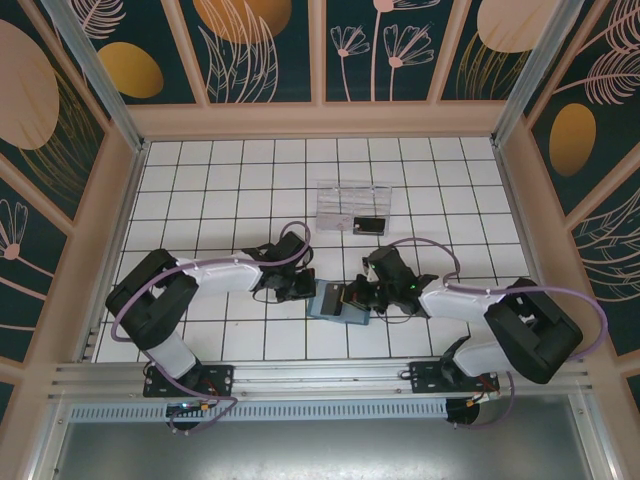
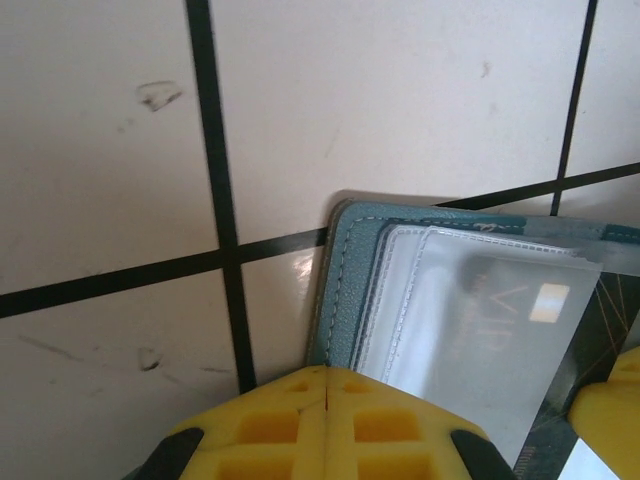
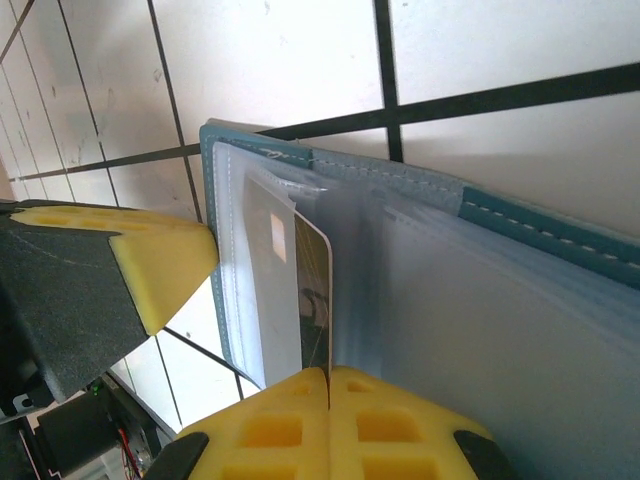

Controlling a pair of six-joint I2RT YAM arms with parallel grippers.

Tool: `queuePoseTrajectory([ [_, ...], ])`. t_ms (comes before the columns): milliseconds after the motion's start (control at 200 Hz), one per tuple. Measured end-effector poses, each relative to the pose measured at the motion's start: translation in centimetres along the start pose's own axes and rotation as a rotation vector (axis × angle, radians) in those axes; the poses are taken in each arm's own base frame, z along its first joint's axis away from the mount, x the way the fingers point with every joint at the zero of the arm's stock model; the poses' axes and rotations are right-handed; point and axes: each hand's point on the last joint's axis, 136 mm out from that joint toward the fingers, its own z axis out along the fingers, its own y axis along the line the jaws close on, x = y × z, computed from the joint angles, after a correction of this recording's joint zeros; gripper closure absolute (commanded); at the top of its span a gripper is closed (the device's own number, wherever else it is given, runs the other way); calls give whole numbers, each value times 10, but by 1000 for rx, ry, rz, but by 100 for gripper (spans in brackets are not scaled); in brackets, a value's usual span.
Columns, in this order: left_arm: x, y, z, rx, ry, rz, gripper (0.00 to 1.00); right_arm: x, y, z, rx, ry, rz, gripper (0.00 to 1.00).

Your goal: Take the credit cards out of the card holder

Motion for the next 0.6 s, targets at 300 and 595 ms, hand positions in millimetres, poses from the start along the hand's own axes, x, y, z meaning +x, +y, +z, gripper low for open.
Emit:
queuePoseTrajectory([
  [300, -1, -5, 2, 17, 6, 4, 95, 2, -3, -17, 21, -23, -2, 98],
  [595, -2, -5, 2, 17, 5, 4, 95, 4, -9, -45, 49, -68, 19, 100],
])
